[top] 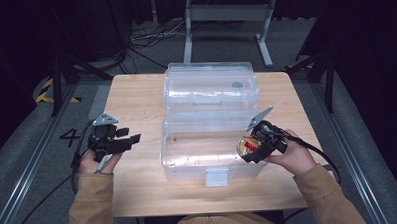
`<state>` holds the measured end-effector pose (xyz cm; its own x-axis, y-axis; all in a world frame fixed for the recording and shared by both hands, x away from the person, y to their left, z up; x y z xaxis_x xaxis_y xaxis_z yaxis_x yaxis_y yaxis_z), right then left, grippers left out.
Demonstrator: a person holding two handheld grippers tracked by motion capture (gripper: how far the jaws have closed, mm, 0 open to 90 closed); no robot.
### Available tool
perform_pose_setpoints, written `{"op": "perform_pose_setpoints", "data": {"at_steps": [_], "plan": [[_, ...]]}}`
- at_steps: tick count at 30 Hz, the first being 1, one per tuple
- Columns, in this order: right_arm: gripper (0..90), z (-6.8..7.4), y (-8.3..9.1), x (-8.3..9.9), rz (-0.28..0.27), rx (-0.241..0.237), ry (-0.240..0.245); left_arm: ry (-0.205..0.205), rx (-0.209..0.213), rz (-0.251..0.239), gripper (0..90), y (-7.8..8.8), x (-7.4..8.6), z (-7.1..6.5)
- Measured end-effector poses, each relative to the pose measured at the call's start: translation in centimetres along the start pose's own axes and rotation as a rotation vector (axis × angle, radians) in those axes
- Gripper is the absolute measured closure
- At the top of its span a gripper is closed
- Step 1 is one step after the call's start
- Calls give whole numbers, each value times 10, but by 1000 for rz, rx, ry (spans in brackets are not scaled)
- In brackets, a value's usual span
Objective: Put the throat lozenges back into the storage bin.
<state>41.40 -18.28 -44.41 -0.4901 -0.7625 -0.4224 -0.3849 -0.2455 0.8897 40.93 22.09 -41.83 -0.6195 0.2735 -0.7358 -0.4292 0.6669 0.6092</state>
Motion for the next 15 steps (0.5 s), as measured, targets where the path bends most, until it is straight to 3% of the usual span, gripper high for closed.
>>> {"op": "perform_pose_setpoints", "data": {"at_steps": [15], "plan": [[201, 4, -16, 1, 91, 12, -34, -3, 2, 6, 465, -1, 1, 2]]}}
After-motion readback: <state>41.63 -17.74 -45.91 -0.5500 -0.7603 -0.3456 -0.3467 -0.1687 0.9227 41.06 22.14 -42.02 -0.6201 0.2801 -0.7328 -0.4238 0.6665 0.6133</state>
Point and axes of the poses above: each handheld gripper's, and its own axes: y roughly backward along the jaws, x roughly out of its underside, z roughly to its left, the point moved 6 cm from there along -y, roughly forward along the jaws, and after that the axes turned 14 degrees about x, right-handed, at the moved point
